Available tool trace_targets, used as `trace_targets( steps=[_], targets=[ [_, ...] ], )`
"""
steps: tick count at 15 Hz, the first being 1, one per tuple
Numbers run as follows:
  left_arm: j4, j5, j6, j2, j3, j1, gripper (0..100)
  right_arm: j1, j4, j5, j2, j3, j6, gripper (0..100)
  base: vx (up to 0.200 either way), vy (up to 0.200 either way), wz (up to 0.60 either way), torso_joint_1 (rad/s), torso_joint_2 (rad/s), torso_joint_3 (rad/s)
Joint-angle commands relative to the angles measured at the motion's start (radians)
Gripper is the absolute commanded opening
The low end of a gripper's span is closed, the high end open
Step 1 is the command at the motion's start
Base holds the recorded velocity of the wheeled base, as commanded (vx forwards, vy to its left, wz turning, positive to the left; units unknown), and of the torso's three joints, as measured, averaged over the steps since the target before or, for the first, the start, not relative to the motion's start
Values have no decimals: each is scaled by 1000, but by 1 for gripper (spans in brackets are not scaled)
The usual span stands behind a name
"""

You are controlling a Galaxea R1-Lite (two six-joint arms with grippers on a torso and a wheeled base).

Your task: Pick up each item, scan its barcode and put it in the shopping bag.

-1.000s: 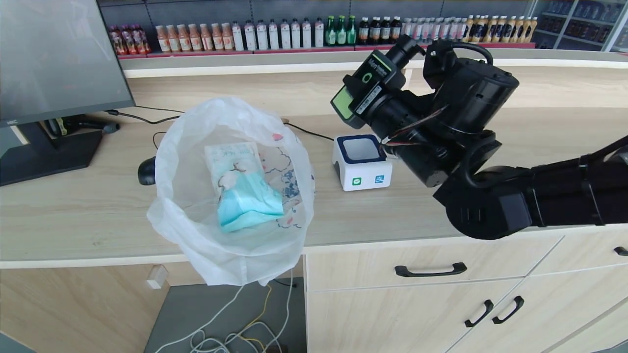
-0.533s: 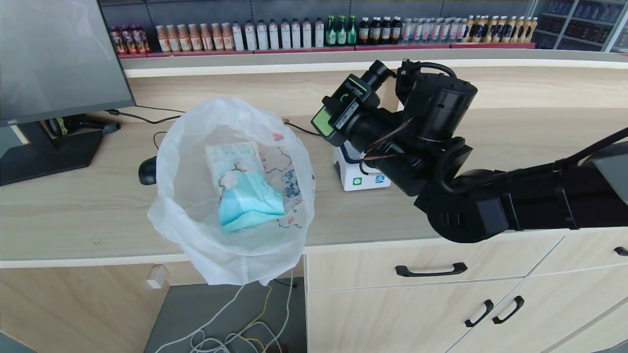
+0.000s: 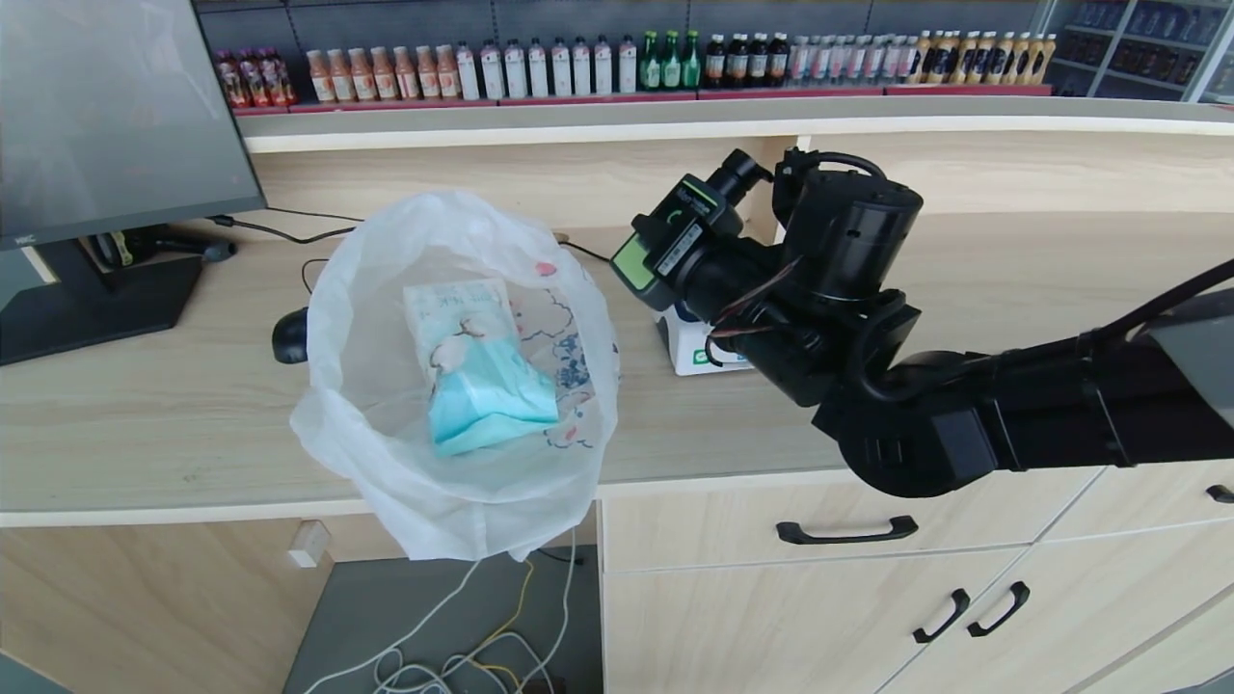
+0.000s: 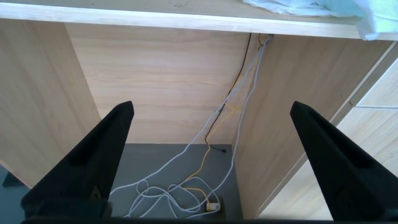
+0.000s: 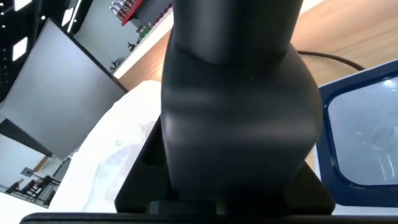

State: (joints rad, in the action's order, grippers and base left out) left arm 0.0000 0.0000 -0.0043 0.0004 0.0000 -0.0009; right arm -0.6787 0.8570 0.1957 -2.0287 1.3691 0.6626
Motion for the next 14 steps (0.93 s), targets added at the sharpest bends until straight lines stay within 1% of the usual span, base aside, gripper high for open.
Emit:
trace_targets(
  steps=[1,5,10,11,14],
  targets=[
    [0,0,0,0,0,-1,100,4,0,16,7,-7,34,0,0,0,0,0,0,0],
    [0,0,0,0,0,1,100,13,-1,39,-4,-15,98,0,0,0,0,0,0,0],
    [0,0,0,0,0,1,100,27,-1,39,-5,-13,114,0,0,0,0,0,0,0],
    [0,0,0,0,0,-1,100,53,-1,39,-4,-13,115,0,0,0,0,0,0,0],
    [0,0,0,0,0,1,100,80,-3,39,-7,-16,141,0,0,0,0,0,0,0]
  ],
)
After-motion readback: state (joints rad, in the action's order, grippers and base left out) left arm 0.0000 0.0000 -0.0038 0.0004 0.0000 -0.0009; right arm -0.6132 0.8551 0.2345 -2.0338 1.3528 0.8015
